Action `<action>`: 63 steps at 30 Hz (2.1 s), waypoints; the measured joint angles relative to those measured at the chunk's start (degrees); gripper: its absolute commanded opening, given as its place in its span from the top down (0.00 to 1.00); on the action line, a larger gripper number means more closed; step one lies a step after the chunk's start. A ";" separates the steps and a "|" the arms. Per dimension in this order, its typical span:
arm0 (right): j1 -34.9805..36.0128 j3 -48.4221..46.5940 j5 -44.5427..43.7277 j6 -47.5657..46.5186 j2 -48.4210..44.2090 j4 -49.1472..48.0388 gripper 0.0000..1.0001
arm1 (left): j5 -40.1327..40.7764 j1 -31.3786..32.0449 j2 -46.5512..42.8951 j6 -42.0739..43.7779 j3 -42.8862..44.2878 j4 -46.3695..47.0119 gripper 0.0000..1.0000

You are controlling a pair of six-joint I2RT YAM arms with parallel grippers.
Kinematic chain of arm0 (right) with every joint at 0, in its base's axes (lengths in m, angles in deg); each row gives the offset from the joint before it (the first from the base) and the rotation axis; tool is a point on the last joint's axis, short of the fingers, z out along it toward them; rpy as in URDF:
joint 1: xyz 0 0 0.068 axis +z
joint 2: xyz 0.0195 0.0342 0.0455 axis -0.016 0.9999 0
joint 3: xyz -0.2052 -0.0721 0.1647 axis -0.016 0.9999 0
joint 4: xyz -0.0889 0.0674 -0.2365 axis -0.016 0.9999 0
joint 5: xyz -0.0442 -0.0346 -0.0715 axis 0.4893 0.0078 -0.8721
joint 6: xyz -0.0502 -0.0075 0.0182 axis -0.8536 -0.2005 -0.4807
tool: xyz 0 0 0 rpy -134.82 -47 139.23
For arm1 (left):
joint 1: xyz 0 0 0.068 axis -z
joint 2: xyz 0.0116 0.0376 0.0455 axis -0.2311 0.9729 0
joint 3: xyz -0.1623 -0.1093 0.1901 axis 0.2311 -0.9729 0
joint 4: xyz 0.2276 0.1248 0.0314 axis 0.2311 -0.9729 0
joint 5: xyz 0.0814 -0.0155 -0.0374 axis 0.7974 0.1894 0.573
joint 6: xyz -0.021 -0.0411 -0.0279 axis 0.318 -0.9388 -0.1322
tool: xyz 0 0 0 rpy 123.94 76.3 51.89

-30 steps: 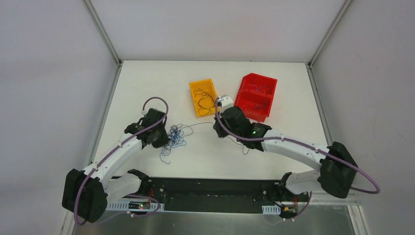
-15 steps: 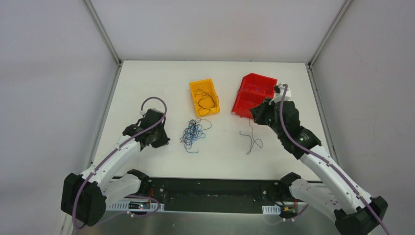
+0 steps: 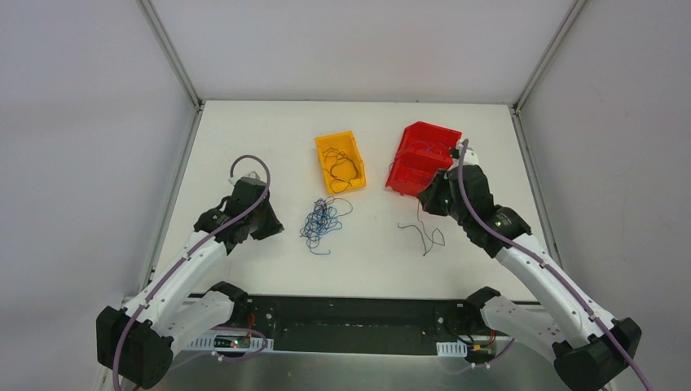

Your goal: Untangle the cables

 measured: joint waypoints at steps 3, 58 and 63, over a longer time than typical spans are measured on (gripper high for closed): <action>-0.04 3.30 -2.49 2.95 0.46 1.66 1.00 | -0.04 0.00 -0.92 0.07 0.00 0.00 0.88; -15.43 14.08 1.75 23.58 19.39 0.68 0.01 | -1.55 0.02 -3.06 3.48 1.05 0.15 0.84; -10.01 8.68 -4.33 23.32 23.63 6.08 0.01 | -1.53 0.02 -2.56 3.50 1.05 0.17 0.84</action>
